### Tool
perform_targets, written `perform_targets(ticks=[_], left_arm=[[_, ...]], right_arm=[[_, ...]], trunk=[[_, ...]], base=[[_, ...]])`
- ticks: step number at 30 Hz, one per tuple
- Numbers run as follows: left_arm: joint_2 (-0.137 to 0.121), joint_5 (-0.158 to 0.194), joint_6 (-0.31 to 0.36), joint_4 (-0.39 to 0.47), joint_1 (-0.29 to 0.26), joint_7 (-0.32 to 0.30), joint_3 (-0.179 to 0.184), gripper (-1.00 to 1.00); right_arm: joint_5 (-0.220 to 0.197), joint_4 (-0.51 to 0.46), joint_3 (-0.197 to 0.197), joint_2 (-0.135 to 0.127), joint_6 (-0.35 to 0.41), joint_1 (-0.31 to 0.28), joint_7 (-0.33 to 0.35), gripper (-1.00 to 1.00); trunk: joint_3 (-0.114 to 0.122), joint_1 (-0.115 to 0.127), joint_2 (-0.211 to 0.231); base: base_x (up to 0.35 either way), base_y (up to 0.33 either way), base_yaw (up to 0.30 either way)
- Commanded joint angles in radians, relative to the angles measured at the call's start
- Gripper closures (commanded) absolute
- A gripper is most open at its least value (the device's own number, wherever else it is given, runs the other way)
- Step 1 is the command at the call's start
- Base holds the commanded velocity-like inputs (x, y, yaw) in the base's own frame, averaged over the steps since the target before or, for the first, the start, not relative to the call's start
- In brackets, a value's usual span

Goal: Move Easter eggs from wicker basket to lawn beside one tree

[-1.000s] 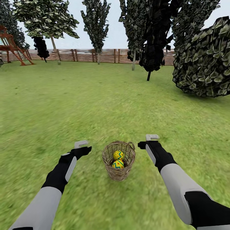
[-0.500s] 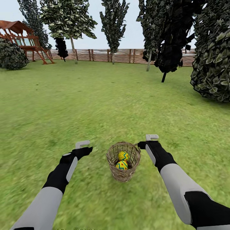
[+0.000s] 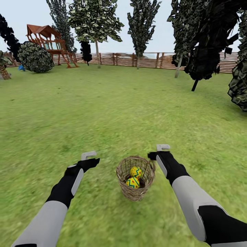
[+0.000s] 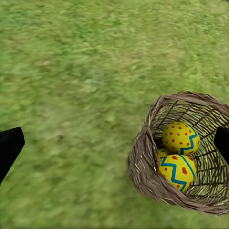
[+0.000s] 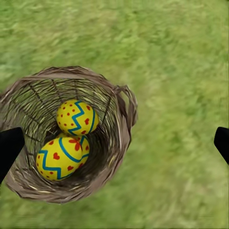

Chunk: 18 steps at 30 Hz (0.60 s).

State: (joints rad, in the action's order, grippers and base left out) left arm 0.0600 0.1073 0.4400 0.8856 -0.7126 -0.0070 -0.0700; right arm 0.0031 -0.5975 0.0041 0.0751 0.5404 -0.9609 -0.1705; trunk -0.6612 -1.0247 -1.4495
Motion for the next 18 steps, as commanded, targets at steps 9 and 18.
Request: perform_targets(ticks=[9, 18], left_arm=[[0.001, 0.009, 0.006, 0.000, -0.001, -0.001, -0.004, -1.00], [0.002, 0.009, 0.005, -0.034, 0.001, -0.002, -0.004, -1.00]], right_arm=[[0.000, -0.002, 0.000, 0.000, 0.005, 0.001, -0.003, -1.00], [0.000, 0.001, -0.002, -0.003, 0.008, 0.007, -0.003, -1.00]], trunk=[[-0.001, 0.000, 0.000], [0.003, 0.000, 0.000]], base=[[0.247, -0.233, 0.258], [0.329, -0.046, -0.076]])
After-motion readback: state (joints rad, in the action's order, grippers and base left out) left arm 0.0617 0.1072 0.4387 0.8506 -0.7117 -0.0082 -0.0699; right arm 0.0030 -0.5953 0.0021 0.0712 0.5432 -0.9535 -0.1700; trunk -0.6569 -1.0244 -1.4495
